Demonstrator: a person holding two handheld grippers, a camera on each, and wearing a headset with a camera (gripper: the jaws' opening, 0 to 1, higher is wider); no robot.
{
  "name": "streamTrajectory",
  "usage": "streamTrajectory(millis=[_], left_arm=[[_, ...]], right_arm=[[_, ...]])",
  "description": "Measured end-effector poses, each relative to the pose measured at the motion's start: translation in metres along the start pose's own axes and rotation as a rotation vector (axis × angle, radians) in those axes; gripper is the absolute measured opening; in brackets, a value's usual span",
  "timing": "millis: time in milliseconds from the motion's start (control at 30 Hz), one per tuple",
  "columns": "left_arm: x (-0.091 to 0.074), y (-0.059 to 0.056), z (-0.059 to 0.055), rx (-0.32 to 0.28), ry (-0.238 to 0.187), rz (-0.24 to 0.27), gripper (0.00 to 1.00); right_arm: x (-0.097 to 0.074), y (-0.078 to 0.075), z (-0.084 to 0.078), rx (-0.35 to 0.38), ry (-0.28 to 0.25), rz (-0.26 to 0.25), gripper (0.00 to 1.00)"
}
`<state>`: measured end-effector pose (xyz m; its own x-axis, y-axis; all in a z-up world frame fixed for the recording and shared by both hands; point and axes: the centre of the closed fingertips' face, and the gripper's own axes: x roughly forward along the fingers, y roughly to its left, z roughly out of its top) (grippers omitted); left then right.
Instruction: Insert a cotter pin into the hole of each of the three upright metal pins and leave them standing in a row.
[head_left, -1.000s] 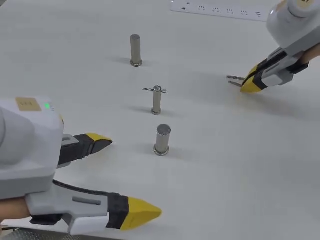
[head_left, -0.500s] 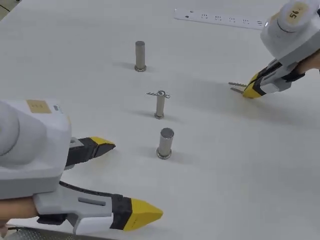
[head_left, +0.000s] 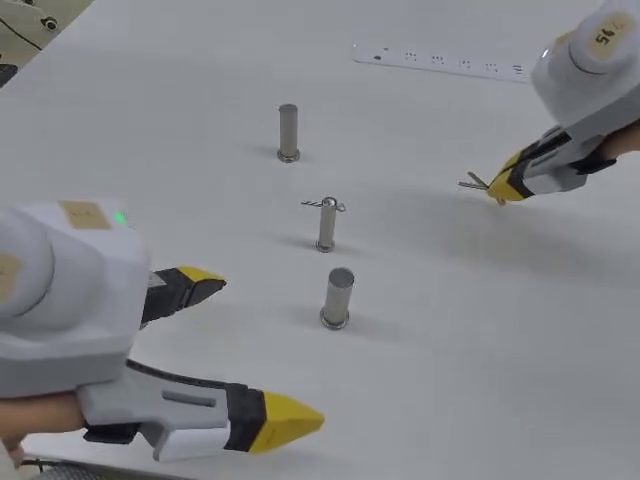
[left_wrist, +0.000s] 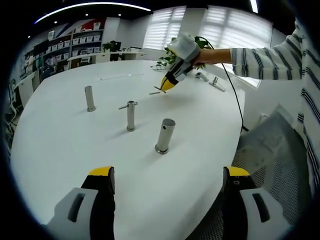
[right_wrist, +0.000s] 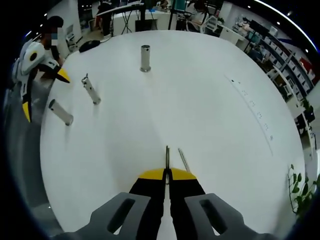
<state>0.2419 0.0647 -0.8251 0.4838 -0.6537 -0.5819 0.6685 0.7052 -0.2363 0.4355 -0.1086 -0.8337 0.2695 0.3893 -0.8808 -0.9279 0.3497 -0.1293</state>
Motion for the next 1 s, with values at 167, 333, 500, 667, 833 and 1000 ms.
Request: streamTrajectory(millis=[167, 333, 500, 667, 833, 1000], left_arm=[[-0.003, 0.006, -0.001, 0.000, 0.013, 0.039, 0.90], [-0.008, 0.015, 0.005, -0.026, -0.021, 0.066, 0.92], [-0.013, 0.020, 0.013, -0.068, -0.055, 0.070, 0.88], [-0.016, 0.024, 0.023, -0.106, -0.087, 0.065, 0.82], [-0.018, 0.020, 0.043, -0.159, -0.162, 0.027, 0.79], [-0.019, 0.015, 0.061, -0.136, -0.199, 0.008, 0.66]], right_arm=[[-0.006, 0.006, 0.002, 0.010, -0.042, -0.005, 0.02], [-0.019, 0.014, 0.001, 0.010, -0.070, -0.012, 0.02], [-0.031, 0.021, 0.002, -0.019, -0.090, -0.028, 0.02], [-0.038, 0.031, 0.006, -0.064, -0.127, -0.052, 0.02], [-0.046, 0.043, 0.012, -0.075, -0.169, -0.065, 0.02], [-0.054, 0.054, 0.016, -0.109, -0.195, -0.083, 0.02]])
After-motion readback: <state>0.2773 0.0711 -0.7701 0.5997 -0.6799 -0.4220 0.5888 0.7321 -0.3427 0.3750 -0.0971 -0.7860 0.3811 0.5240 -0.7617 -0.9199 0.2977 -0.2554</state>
